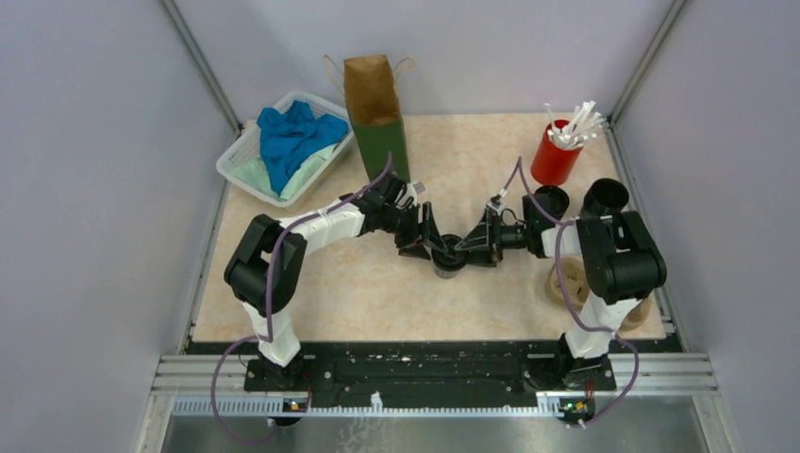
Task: Pack the takeout coffee
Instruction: Close the cup lid on the coffee cup.
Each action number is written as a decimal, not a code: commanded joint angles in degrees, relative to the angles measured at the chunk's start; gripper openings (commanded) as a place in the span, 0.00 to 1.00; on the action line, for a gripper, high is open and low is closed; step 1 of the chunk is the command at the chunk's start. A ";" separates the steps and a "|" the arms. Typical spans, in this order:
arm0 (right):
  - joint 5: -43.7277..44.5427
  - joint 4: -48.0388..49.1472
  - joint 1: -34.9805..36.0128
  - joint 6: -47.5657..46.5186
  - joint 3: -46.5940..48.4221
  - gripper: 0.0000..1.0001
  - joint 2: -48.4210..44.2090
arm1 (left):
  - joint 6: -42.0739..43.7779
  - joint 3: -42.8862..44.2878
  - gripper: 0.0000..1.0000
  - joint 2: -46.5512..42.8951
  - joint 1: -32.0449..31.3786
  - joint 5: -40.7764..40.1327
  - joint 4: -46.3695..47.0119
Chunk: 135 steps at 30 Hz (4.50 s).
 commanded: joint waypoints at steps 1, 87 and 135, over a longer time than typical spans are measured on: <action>8.96 2.91 0.30 0.57 -4.85 0.65 -3.12 | 3.96 -3.42 0.66 2.31 0.75 -7.52 -4.99; 7.91 -15.42 -4.56 -4.58 0.36 0.54 -16.39 | -0.81 -3.10 0.66 -8.62 4.43 -0.65 -2.49; 12.19 -20.71 -2.75 -3.66 3.17 0.51 -20.15 | 2.21 -0.01 0.52 -0.74 0.93 -11.02 -11.28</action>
